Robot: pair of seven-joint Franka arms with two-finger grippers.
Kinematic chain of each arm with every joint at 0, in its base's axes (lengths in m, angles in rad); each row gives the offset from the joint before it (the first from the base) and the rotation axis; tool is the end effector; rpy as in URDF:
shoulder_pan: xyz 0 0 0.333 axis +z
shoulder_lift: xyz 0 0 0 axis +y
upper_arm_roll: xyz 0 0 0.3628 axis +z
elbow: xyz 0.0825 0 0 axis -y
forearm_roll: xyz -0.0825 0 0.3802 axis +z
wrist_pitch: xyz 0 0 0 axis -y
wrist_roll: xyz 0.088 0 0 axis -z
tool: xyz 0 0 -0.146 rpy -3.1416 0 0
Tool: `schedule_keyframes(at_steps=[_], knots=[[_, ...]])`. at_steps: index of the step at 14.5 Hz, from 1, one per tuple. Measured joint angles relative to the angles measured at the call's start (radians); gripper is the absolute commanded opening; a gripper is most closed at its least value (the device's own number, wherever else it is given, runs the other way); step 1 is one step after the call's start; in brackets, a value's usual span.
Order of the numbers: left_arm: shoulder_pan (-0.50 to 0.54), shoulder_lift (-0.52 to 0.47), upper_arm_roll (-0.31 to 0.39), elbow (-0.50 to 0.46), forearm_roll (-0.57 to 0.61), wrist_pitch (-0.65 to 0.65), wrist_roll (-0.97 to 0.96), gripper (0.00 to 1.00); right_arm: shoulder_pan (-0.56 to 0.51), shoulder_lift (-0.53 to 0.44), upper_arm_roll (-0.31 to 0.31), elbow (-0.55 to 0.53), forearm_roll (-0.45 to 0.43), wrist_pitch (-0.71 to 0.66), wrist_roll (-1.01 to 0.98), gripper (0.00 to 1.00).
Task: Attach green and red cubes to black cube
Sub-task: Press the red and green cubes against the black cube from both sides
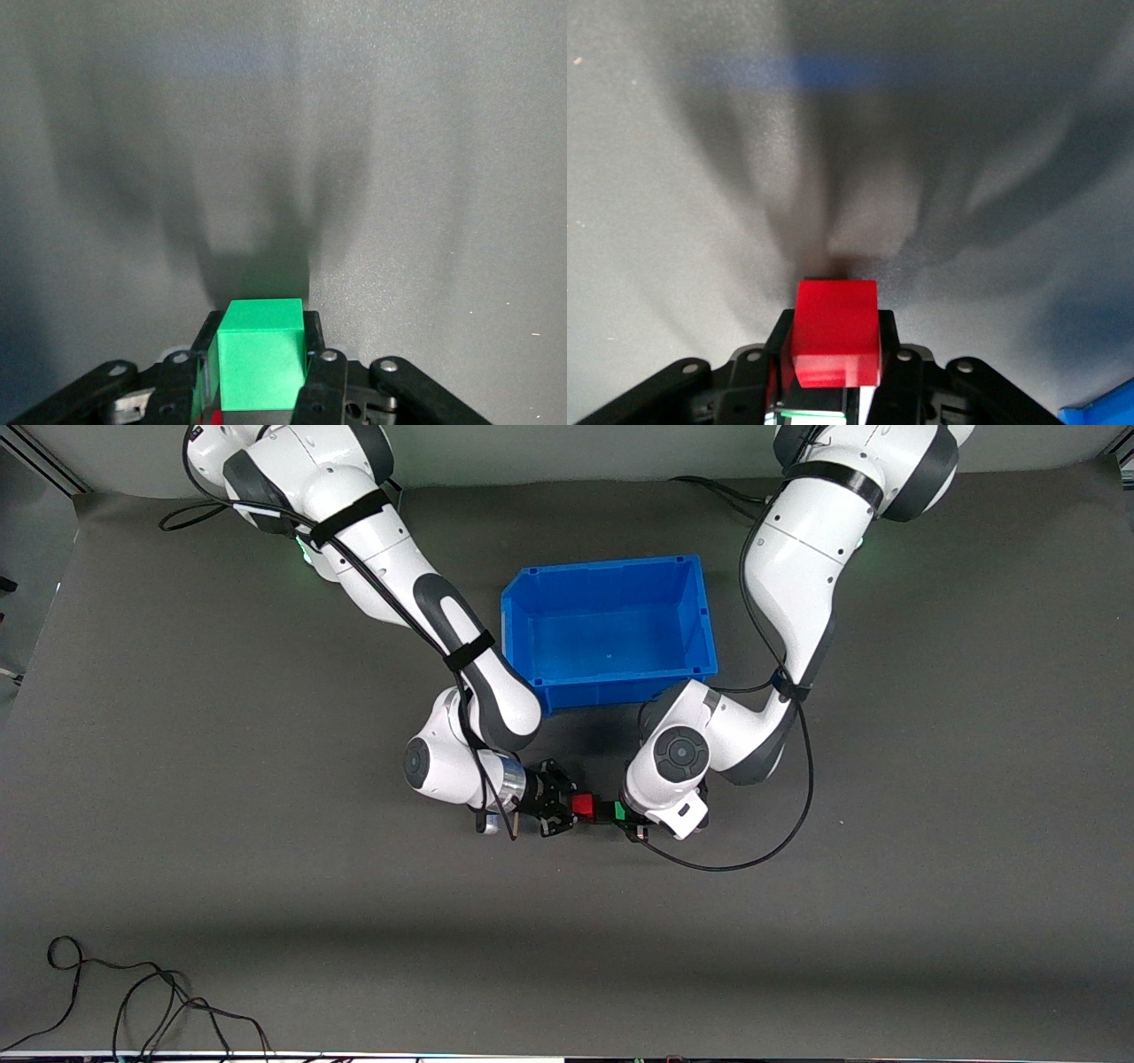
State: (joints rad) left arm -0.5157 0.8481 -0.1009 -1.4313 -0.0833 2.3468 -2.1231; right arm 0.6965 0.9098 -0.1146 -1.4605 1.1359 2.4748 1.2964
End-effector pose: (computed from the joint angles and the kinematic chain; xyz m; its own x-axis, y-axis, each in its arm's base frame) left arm 0.6327 -0.4341 0.1893 -0.0298 0.9881 -0.1511 0.9995 0.0273 -0.0186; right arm 0.6252 0.4552 0.1495 0.0259 -0.7914 -0.6108 -0.9996 -0.0165 -0.0209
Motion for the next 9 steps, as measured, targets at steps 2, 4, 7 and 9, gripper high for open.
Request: schedule_keyframes(at_steps=[2,4,7,9], knots=[[-0.004,0.001,0.0,0.0,0.017,-0.007,0.0,0.0,0.0,0.0,-0.001,0.005,0.0,0.0,0.006,0.22],[-0.007,0.001,0.0,0.002,0.023,-0.019,0.0,0.0,0.0,0.0,-0.005,0.014,0.0,0.0,0.019,0.22],[-0.007,0.001,0.0,0.002,0.024,-0.02,0.0,0.3,0.0,0.0,-0.009,0.025,0.0,0.001,0.022,0.23],[-0.008,0.001,0.0,0.002,0.028,-0.02,0.002,0.89,0.0,0.0,-0.01,0.027,0.0,0.001,0.022,0.27]])
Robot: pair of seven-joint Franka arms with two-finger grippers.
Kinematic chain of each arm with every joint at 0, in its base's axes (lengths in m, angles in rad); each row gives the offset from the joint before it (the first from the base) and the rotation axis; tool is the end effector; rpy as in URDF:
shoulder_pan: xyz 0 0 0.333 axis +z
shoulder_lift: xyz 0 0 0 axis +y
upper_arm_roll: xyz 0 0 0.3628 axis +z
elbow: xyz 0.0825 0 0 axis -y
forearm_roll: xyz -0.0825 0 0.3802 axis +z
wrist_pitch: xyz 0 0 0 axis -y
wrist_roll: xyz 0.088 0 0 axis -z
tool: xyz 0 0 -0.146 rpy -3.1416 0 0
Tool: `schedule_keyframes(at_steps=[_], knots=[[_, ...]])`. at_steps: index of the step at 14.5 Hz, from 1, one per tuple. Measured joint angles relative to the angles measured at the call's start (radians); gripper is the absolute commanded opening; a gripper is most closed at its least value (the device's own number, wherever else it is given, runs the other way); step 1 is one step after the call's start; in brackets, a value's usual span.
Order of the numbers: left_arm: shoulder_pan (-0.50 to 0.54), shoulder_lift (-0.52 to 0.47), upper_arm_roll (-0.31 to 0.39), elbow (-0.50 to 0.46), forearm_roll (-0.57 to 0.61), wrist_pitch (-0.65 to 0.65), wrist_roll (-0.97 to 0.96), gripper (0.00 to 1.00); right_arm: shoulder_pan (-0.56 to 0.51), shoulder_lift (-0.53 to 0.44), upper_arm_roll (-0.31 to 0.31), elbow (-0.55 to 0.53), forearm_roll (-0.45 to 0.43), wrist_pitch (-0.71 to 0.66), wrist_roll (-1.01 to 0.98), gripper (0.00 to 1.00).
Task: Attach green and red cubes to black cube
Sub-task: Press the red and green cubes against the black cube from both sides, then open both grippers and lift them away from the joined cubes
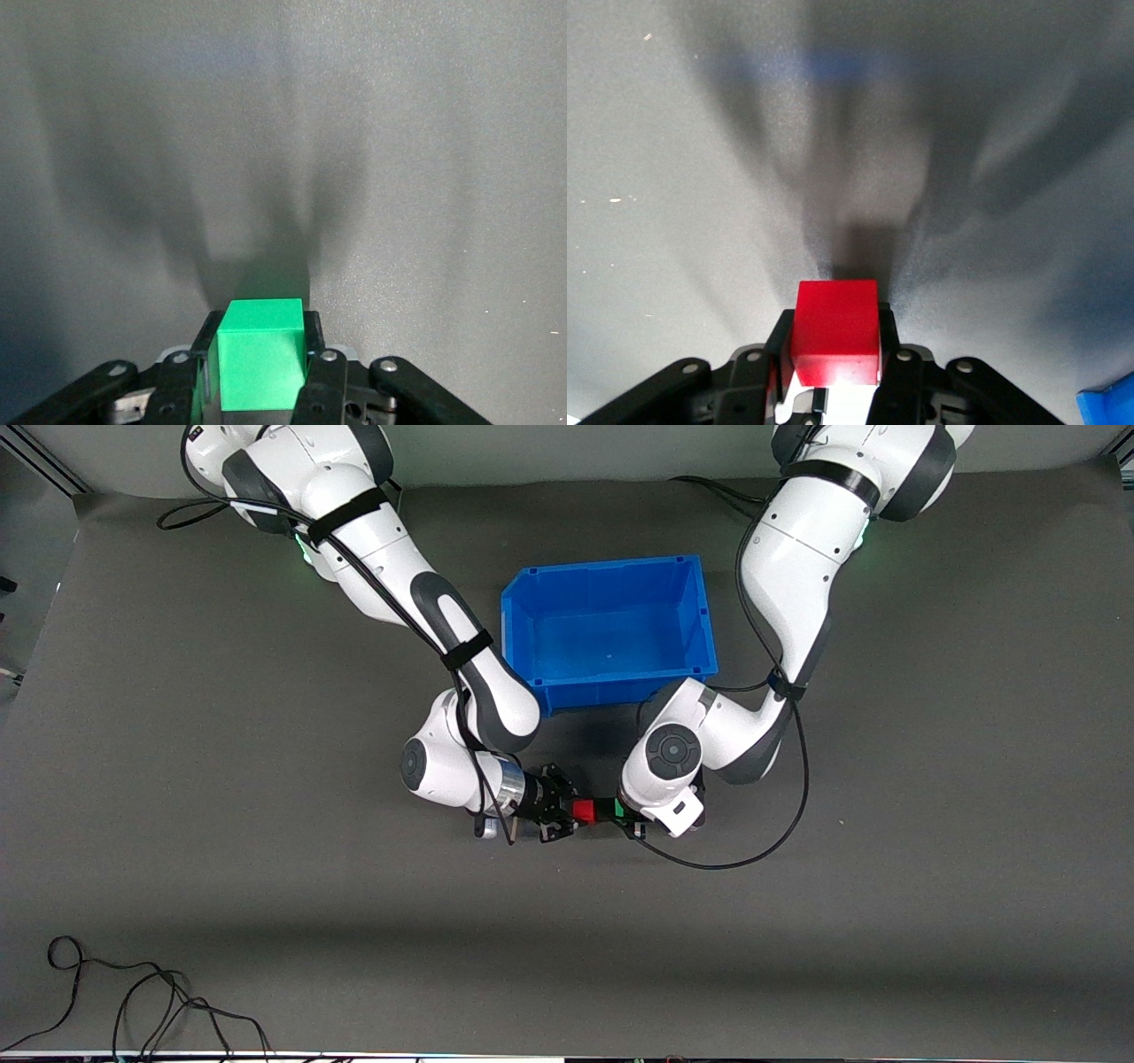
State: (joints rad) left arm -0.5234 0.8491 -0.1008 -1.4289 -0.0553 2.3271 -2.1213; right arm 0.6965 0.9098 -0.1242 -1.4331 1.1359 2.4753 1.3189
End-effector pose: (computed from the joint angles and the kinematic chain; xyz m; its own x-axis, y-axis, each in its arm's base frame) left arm 0.6280 -0.4369 0.1875 -0.0006 0.9921 -0.1251 0.9998 -0.0020 -0.0207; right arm 0.6356 0.4567 0.1620 0.0174 -0.7854 -0.6187 -0.9994 0.0051 -0.0345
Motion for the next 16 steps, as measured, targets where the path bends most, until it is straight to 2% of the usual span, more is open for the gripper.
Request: schedule_keyframes(at_steps=[1,13,16], knots=[[-0.001,0.0,0.0,0.0,0.004,0.0,0.001,1.0,0.0,0.0,0.001,0.001,0.0,0.0,0.0,0.27],[0.014,-0.017,0.014,0.03,0.01,-0.027,0.004,1.0,0.008,0.017,0.002,0.007,0.0,0.0,0.002,0.27],[0.05,-0.052,0.017,0.041,0.011,-0.064,0.014,1.0,0.02,0.022,0.002,0.007,0.0,0.002,0.002,0.34]])
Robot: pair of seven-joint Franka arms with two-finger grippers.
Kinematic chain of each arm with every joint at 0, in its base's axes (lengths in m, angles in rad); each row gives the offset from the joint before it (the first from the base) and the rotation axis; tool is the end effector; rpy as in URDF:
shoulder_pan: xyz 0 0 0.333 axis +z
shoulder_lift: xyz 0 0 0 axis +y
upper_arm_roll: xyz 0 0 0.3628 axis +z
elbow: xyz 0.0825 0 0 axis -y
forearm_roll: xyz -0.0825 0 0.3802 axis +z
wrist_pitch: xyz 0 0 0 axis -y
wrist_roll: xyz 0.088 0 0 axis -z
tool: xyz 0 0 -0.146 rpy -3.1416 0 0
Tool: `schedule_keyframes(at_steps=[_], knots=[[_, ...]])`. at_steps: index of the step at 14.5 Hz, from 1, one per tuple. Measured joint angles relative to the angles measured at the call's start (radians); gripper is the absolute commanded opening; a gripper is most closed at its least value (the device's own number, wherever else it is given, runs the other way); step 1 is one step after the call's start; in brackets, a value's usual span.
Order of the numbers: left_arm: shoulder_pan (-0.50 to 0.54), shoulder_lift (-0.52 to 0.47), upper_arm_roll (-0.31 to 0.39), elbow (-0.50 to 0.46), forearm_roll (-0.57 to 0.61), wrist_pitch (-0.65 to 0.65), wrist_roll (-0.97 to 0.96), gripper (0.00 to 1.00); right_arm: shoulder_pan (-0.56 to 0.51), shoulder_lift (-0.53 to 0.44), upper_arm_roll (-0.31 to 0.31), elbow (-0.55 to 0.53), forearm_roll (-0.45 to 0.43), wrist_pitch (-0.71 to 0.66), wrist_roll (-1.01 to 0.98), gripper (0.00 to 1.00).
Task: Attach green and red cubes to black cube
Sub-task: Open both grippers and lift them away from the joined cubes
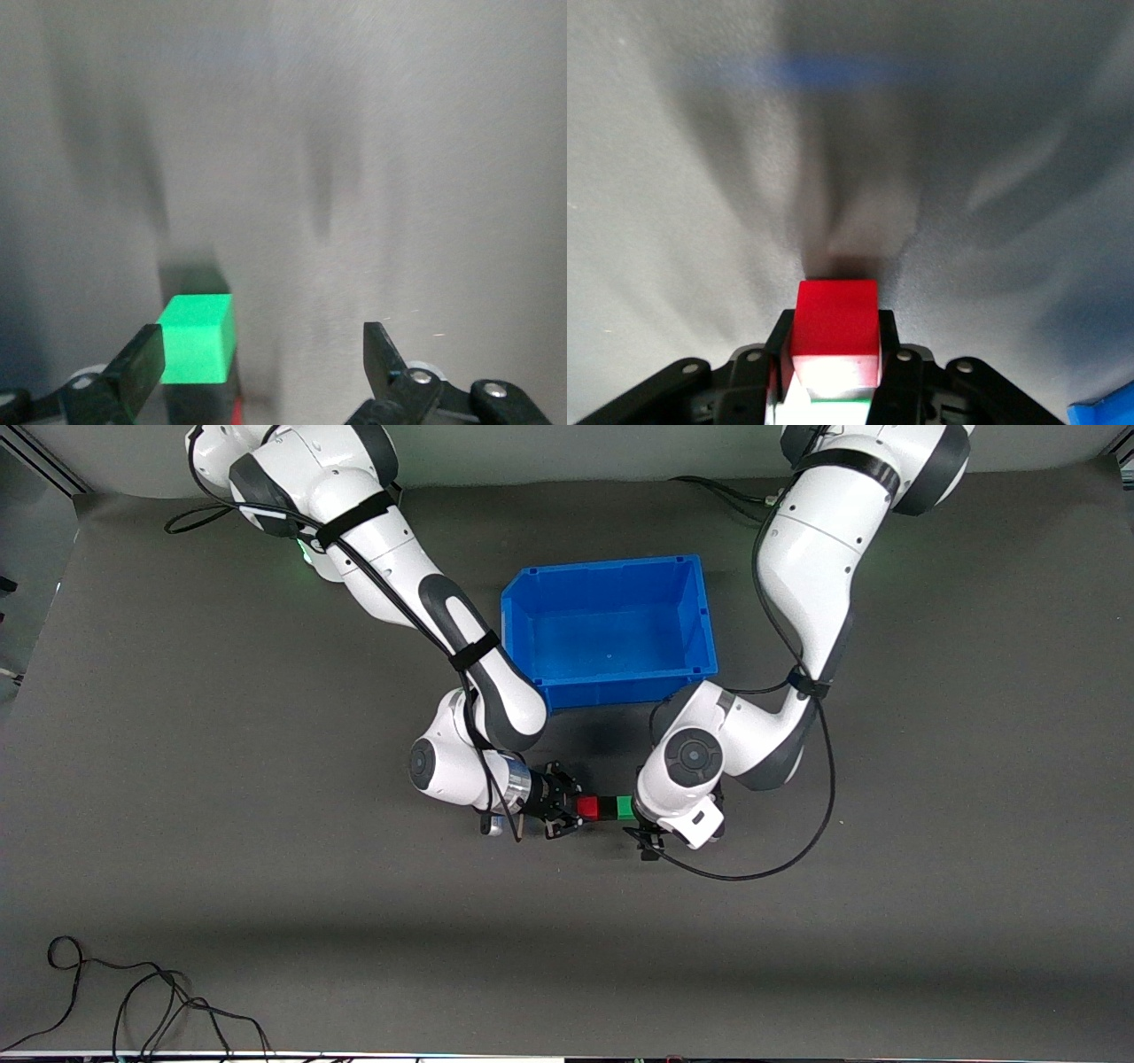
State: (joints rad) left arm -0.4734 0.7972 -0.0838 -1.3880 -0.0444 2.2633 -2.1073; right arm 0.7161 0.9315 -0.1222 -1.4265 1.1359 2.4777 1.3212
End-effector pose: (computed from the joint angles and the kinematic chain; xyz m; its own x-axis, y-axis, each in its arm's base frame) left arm 0.6635 -0.4000 0.2387 -0.0325 0.9920 -0.1221 0.9992 0.0349 0.0174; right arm 0.6248 0.4688 0.1480 0.0244 -0.7909 -0.6115 -0.9997 -0.0133 -0.0227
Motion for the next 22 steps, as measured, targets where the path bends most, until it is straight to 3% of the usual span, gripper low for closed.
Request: schedule_keyframes(at_steps=[1,2,7,11,14,18,22], knots=[[0.015,-0.019,0.0,0.002,0.0,-0.017,0.009,1.0,0.003,0.0,0.0,0.0,0.0,0.002,0.0,0.55],[0.032,-0.042,0.0,0.006,0.0,-0.038,0.023,1.0,0.004,0.0,0.0,0.001,0.0,0.003,0.002,0.99],[0.143,-0.192,-0.001,0.012,-0.031,-0.252,0.216,1.0,0.001,0.0,-0.004,0.013,0.0,0.014,0.018,1.0],[0.291,-0.317,0.001,0.014,-0.086,-0.48,0.519,1.0,-0.001,-0.015,-0.044,0.047,0.0,0.02,0.02,1.0],[0.403,-0.405,0.003,0.012,-0.08,-0.625,0.822,1.0,-0.006,-0.069,-0.148,0.057,-0.04,-0.041,0.019,1.0],[0.45,-0.464,0.004,0.009,-0.005,-0.71,1.253,1.0,-0.011,-0.151,-0.34,0.06,-0.205,-0.32,-0.026,1.0],[0.513,-0.512,0.005,0.006,0.022,-0.788,1.627,1.0,-0.013,-0.23,-0.565,0.059,-0.244,-0.648,-0.343,1.0]])
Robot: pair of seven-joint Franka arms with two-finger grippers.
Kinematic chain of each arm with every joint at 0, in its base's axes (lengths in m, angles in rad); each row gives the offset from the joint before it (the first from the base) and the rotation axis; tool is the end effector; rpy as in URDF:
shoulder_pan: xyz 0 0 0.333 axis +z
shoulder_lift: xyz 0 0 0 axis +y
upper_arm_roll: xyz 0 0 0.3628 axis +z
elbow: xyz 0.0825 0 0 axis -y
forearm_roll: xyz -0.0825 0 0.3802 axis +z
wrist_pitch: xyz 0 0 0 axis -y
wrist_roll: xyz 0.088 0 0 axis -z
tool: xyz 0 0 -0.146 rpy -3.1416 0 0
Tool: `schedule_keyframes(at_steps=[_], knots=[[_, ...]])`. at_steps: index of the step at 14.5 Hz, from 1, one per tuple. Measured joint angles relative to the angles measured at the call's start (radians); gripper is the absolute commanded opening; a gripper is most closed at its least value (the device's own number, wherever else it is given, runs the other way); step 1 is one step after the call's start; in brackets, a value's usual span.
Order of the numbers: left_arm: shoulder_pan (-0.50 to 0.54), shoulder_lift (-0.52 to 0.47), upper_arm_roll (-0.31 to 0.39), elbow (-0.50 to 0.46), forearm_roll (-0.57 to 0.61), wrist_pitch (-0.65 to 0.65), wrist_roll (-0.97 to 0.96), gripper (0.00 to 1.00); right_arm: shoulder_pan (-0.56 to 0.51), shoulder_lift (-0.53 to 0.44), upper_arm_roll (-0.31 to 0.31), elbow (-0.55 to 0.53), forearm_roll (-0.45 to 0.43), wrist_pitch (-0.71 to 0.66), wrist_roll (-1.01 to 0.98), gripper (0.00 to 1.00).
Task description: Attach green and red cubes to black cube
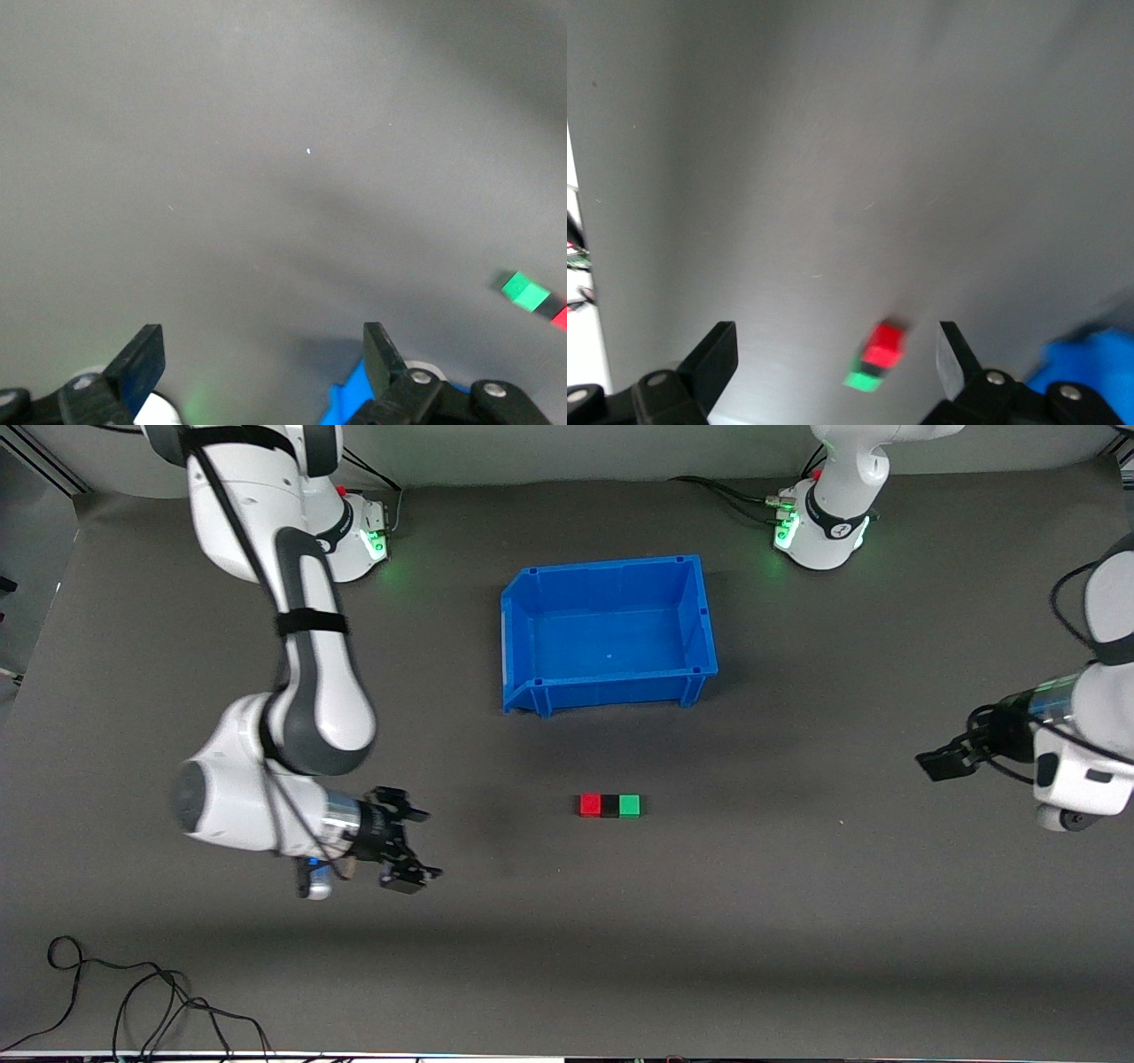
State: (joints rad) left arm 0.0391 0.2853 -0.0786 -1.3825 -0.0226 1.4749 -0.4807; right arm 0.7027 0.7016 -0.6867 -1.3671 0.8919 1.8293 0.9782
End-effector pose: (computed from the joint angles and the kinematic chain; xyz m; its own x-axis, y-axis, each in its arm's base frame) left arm 0.6255 -0.0216 0.5436 0.8854 0.4244 -0.1898 0.4232 -0.9047 -0.0487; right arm 0.7137 0.2219 0.3699 0.4198 -0.8177 -0.3939 -0.9066 -0.3989 -0.1380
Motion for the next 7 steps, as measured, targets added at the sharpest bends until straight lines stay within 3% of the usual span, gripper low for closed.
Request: schedule_keyframes(at_steps=[3,7], knots=[[0.076,-0.078,0.003,-0.016,0.017,-0.009,0.24,1.0,-0.003,-0.028,-0.16,-0.002,-0.086,-0.146,-0.276,1.0],[0.124,-0.134,-0.001,-0.018,0.018,-0.004,0.307,1.0,-0.005,-0.121,-0.218,-0.003,-0.331,-0.206,-0.49,1.0]])
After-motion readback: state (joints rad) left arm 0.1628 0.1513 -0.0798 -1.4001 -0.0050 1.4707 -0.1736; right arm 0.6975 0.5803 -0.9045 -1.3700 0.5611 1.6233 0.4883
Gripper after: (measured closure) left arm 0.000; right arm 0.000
